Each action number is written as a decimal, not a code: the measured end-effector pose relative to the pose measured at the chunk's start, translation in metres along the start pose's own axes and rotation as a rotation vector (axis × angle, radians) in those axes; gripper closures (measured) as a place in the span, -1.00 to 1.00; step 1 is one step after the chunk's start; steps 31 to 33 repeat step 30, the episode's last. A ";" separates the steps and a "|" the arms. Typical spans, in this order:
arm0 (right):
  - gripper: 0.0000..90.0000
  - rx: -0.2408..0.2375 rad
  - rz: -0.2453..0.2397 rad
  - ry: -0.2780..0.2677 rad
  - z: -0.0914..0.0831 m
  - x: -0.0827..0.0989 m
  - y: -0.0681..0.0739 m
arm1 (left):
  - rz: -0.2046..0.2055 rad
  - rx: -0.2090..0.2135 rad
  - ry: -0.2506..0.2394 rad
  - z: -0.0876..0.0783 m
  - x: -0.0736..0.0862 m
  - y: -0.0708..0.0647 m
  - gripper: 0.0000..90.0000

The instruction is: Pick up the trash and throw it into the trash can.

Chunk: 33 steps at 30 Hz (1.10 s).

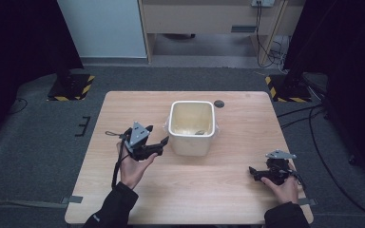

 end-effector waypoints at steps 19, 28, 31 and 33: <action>-0.98 -0.001 0.000 0.000 0.000 0.000 0.000 | -0.119 -0.060 0.214 -0.047 0.130 0.033 -0.56; -0.98 -0.001 0.000 0.001 0.000 0.000 0.000 | -0.144 -0.102 0.382 -0.060 0.172 0.050 -0.66; -0.99 -0.001 0.000 0.001 0.000 0.000 0.000 | -0.147 -0.107 0.388 -0.060 0.174 0.052 -0.67; -0.99 -0.001 0.000 0.001 0.000 0.000 0.000 | -0.147 -0.107 0.388 -0.060 0.174 0.052 -0.67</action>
Point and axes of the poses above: each handheld gripper's, and its own axes: z roughly forward along the jaws, x roughly out of its underside, y roughly to its left, the point moved 9 cm from there along z, roughly forward along the jaws, and after that the axes turned 2 degrees about -x, right-handed, at the moved point
